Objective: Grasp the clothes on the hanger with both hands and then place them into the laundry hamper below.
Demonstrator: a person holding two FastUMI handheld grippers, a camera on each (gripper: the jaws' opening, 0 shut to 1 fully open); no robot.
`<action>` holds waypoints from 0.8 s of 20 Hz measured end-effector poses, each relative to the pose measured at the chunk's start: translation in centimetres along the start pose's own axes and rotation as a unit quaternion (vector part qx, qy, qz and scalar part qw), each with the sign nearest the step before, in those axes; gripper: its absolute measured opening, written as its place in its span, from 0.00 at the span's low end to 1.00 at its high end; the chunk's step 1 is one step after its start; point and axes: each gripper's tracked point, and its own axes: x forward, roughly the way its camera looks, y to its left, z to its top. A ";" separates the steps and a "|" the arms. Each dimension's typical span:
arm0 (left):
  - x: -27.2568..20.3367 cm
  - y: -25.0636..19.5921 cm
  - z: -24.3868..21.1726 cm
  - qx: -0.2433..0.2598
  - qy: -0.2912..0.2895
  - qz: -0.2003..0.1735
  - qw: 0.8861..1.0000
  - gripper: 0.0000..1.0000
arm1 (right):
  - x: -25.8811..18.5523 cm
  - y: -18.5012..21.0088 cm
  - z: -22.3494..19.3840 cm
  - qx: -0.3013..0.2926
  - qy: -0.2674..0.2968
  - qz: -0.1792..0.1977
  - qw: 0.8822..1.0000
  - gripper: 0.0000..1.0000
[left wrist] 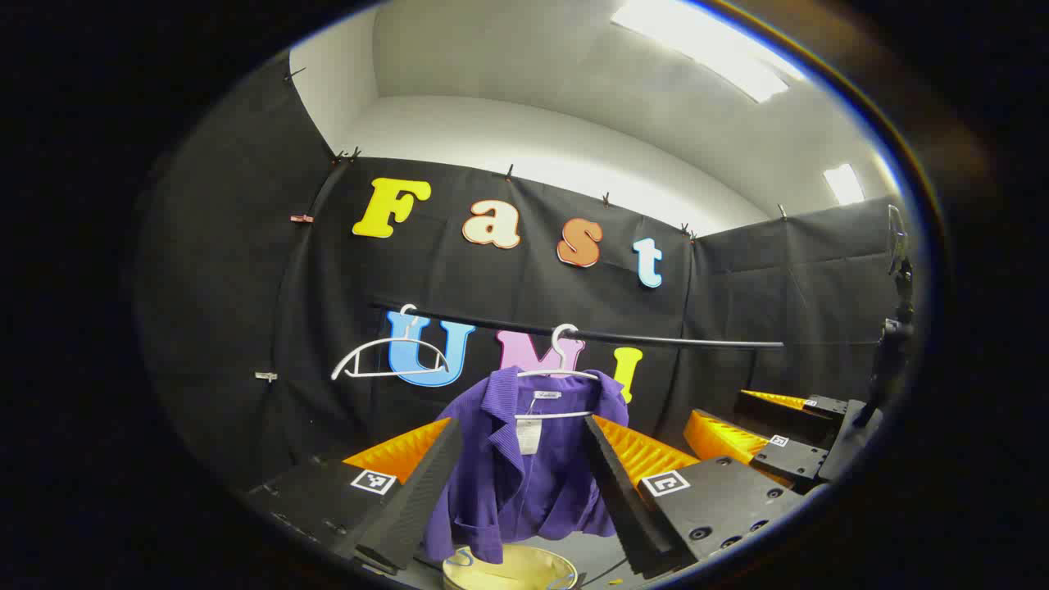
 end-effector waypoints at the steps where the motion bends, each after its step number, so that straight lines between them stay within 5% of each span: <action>1: -0.2 -0.2 0.0 0.003 0.001 -0.001 1.000 0.93 | -0.2 -0.3 0.1 0.001 -0.001 -0.003 1.000 0.97; 16: -2.5 -1.0 -0.5 0.012 0.004 -0.015 1.000 0.93 | -2.8 0.5 1.5 0.001 -0.008 -0.004 1.000 0.96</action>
